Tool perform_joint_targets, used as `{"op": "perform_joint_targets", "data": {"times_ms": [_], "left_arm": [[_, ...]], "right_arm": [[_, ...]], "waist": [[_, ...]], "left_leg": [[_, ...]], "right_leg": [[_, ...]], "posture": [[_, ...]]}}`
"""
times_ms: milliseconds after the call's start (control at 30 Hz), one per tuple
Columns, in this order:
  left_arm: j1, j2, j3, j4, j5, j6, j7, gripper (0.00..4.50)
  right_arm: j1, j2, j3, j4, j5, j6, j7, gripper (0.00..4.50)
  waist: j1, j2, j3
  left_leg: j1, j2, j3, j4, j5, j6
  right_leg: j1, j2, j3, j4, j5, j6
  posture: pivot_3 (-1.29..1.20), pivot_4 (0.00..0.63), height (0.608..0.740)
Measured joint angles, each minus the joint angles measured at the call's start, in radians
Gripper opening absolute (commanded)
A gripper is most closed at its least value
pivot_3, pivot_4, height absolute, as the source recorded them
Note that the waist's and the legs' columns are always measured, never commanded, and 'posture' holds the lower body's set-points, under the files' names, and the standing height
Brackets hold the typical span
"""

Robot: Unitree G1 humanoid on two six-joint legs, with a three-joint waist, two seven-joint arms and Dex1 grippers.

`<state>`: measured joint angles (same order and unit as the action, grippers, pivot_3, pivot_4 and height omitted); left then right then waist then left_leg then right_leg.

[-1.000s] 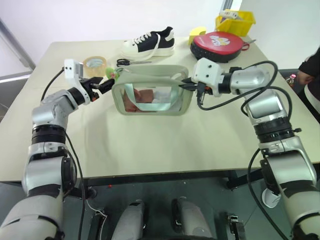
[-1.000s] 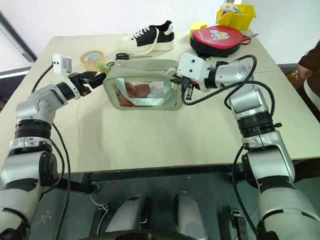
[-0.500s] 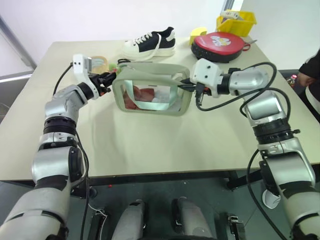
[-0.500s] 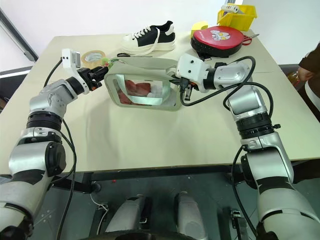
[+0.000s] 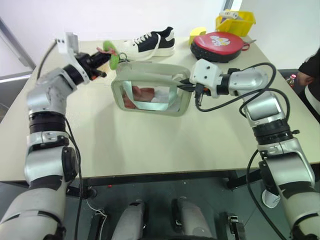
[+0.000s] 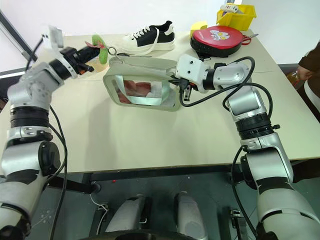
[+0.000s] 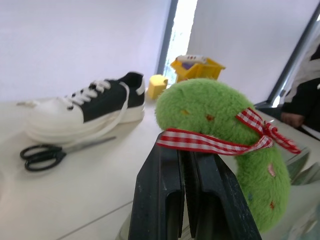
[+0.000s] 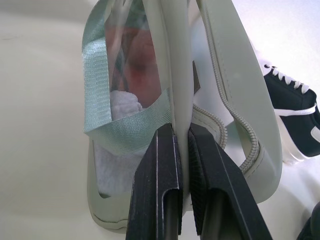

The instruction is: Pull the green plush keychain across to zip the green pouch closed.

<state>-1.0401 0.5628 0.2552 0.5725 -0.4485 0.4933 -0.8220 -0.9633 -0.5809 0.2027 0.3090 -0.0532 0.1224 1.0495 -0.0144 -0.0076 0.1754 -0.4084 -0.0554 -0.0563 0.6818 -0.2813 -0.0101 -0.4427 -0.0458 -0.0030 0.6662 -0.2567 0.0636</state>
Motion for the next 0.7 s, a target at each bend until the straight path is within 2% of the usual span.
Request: {"op": "perform_joint_targets", "data": {"times_ms": [167, 333, 433, 500, 600, 700], "left_arm": [[0.01, -0.039, -0.049, -0.112, 0.002, 0.048, 0.002, 0.04], [0.012, -0.119, -0.14, -0.113, 0.065, 0.029, 0.046, 0.04], [0.012, -0.134, -0.157, -0.09, 0.085, 0.009, 0.061, 0.9], [0.014, -0.129, -0.158, -0.081, 0.091, 0.001, 0.06, 1.78], [0.014, -0.1, -0.155, -0.081, 0.093, 0.0, 0.06, 3.33], [0.015, -0.064, -0.151, -0.093, 0.087, 0.012, 0.039, 3.33]], "right_arm": [[0.001, -0.005, 0.0, 0.0, 0.0, -0.001, 0.0, 0.0], [0.003, -0.001, 0.0, -0.002, 0.001, -0.001, -0.002, 0.0], [0.003, 0.0, 0.0, -0.002, 0.001, -0.001, -0.003, 0.0], [0.004, 0.0, 0.0, -0.002, 0.001, -0.001, -0.005, 0.0], [0.005, 0.0, 0.0, -0.002, 0.001, -0.001, -0.007, 0.0], [0.005, 0.0, 0.0, -0.002, 0.002, -0.001, -0.01, 0.0]], "waist": [[0.002, 0.0, 0.0], [0.001, 0.0, 0.0], [-0.001, 0.0, 0.0], [0.0, 0.0, 0.0], [0.001, 0.0, 0.0], [0.0, 0.0, 0.0]], "left_leg": [[0.0, 0.0, 0.0, 0.001, 0.0, 0.0], [0.0, 0.0, 0.0, 0.0, 0.0, 0.0], [0.0, 0.0, 0.0, 0.0, 0.0, 0.0], [0.0, 0.0, 0.0, 0.0, 0.0, 0.0], [0.0, 0.0, 0.0, 0.0, 0.0, 0.0], [0.0, 0.0, 0.0, 0.0, 0.0, 0.0]], "right_leg": [[0.0, 0.0, 0.0, 0.0, 0.0, 0.0], [0.0, 0.0, 0.0, 0.0, 0.0, 0.0], [0.0, 0.0, 0.0, 0.0, 0.0, 0.0], [0.0, 0.0, 0.0, 0.0, 0.0, 0.0], [0.0, 0.0, 0.0, 0.0, 0.0, 0.0], [0.0, 0.0, 0.0, 0.0, 0.0, 0.0]], "posture": [[0.0, 0.15, 0.74], [0.0, 0.15, 0.74], [0.0, 0.15, 0.74], [0.0, 0.15, 0.74], [0.0, 0.15, 0.74], [0.0, 0.15, 0.74]]}}
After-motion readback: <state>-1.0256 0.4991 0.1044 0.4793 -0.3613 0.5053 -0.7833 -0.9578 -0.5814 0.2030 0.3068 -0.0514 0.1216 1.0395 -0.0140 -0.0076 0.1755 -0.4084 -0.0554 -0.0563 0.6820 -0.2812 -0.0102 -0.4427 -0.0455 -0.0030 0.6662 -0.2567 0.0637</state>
